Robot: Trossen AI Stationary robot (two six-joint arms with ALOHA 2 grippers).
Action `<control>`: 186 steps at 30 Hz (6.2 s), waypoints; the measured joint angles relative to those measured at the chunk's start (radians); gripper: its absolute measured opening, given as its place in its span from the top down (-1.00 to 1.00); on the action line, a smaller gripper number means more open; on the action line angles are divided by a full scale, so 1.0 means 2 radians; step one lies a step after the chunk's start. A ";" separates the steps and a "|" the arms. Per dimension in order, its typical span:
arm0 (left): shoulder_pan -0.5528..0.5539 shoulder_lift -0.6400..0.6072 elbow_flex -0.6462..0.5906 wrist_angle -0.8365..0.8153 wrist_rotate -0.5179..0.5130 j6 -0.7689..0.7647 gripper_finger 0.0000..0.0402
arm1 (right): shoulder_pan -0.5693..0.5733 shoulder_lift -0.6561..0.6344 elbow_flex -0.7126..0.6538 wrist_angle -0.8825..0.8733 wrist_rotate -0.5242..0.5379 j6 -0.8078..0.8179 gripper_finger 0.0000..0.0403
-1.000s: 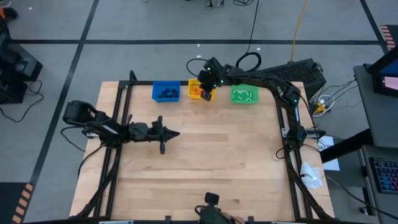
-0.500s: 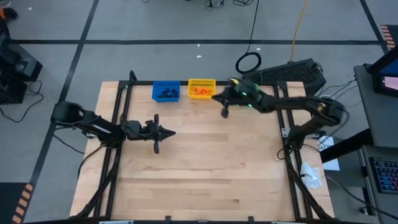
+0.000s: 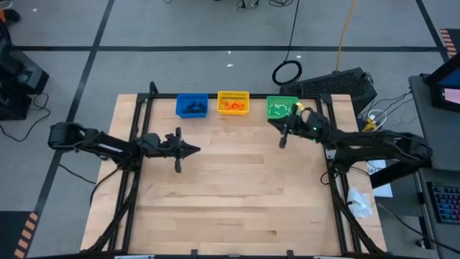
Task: Sort Halloween decoration
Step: Return to Home Position
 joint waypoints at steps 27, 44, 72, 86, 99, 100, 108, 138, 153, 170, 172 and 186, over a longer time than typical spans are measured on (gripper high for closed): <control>0.052 -0.292 0.000 -0.304 -0.015 0.025 1.00 | 0.052 -0.268 -0.143 -0.069 0.038 0.026 1.00; 0.052 -0.569 0.002 -0.534 -0.044 0.037 1.00 | 0.121 -0.358 -0.144 -0.088 0.075 0.015 1.00; 0.114 -0.566 -0.008 -0.511 -0.077 0.052 1.00 | 0.158 -0.409 -0.145 -0.312 0.166 0.122 1.00; 0.153 -0.566 -0.008 -0.512 -0.076 0.023 1.00 | 0.178 -0.527 -0.144 -0.317 0.156 0.055 1.00; 0.172 -0.560 -0.009 -0.510 -0.078 0.022 1.00 | 0.175 -0.514 -0.143 -0.317 0.179 0.067 0.96; 0.172 -0.560 -0.009 -0.510 -0.077 0.022 1.00 | 0.175 -0.514 -0.143 -0.317 0.179 0.065 0.96; 0.172 -0.560 -0.009 -0.509 -0.077 0.022 1.00 | 0.175 -0.514 -0.143 -0.317 0.179 0.064 0.96; 0.172 -0.560 -0.009 -0.508 -0.075 0.022 1.00 | 0.175 -0.514 -0.143 -0.317 0.179 0.064 0.96; 0.172 -0.560 -0.009 -0.508 -0.075 0.022 1.00 | 0.175 -0.514 -0.143 -0.317 0.179 0.064 0.96; 0.172 -0.560 -0.009 -0.508 -0.075 0.022 1.00 | 0.175 -0.514 -0.143 -0.317 0.179 0.064 0.96; 0.172 -0.560 -0.009 -0.508 -0.075 0.022 1.00 | 0.175 -0.514 -0.144 -0.317 0.179 0.064 0.96; 0.172 -0.560 -0.009 -0.508 -0.076 0.022 1.00 | 0.175 -0.514 -0.143 -0.317 0.179 0.064 0.96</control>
